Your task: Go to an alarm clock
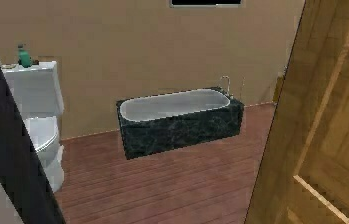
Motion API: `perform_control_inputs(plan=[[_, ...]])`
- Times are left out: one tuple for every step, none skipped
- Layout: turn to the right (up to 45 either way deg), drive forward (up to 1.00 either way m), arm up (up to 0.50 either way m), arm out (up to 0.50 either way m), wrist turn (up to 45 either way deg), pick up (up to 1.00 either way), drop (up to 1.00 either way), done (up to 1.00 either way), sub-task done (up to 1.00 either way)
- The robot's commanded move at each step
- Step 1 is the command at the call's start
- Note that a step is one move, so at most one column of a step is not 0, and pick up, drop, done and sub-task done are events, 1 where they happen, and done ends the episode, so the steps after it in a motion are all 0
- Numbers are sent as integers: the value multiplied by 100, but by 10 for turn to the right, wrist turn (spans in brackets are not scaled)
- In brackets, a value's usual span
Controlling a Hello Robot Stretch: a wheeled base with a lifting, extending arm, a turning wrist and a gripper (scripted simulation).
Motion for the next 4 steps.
perform_control_inputs(plan=[[120, 0, 0, 0, 0, 0, 0, 0, 0], [0, 50, 0, 0, 0, 0, 0, 0, 0], [-240, 0, 0, 0, 0, 0, 0, 0, 0], [0, 45, 0, 0, 0, 0, 0, 0, 0]])
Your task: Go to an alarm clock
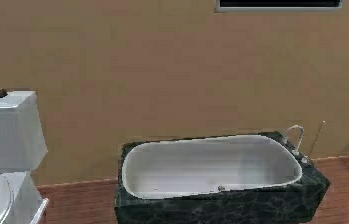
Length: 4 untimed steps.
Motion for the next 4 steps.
perform_control_inputs(plan=[[450, 0, 0, 0, 0, 0, 0, 0, 0], [210, 0, 0, 0, 0, 0, 0, 0, 0], [0, 100, 0, 0, 0, 0, 0, 0, 0], [0, 100, 0, 0, 0, 0, 0, 0, 0]])
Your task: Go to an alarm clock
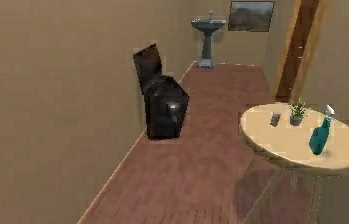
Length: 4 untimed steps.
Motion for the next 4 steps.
perform_control_inputs(plan=[[0, 95, 0, 0, 0, 0, 0, 0, 0], [60, 0, 0, 0, 0, 0, 0, 0, 0], [0, 10, 0, 0, 0, 0, 0, 0, 0], [240, 0, 0, 0, 0, 0, 0, 0, 0]])
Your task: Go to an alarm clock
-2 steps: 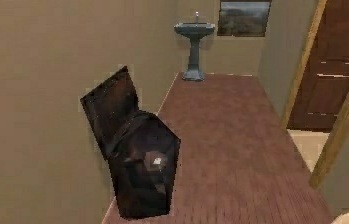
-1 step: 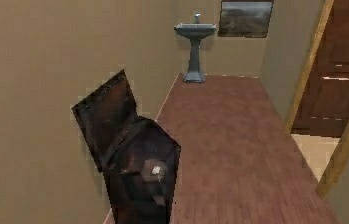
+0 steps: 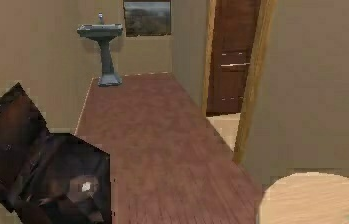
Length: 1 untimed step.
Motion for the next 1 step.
perform_control_inputs(plan=[[0, 45, 0, 0, 0, 0, 0, 0, 0]])
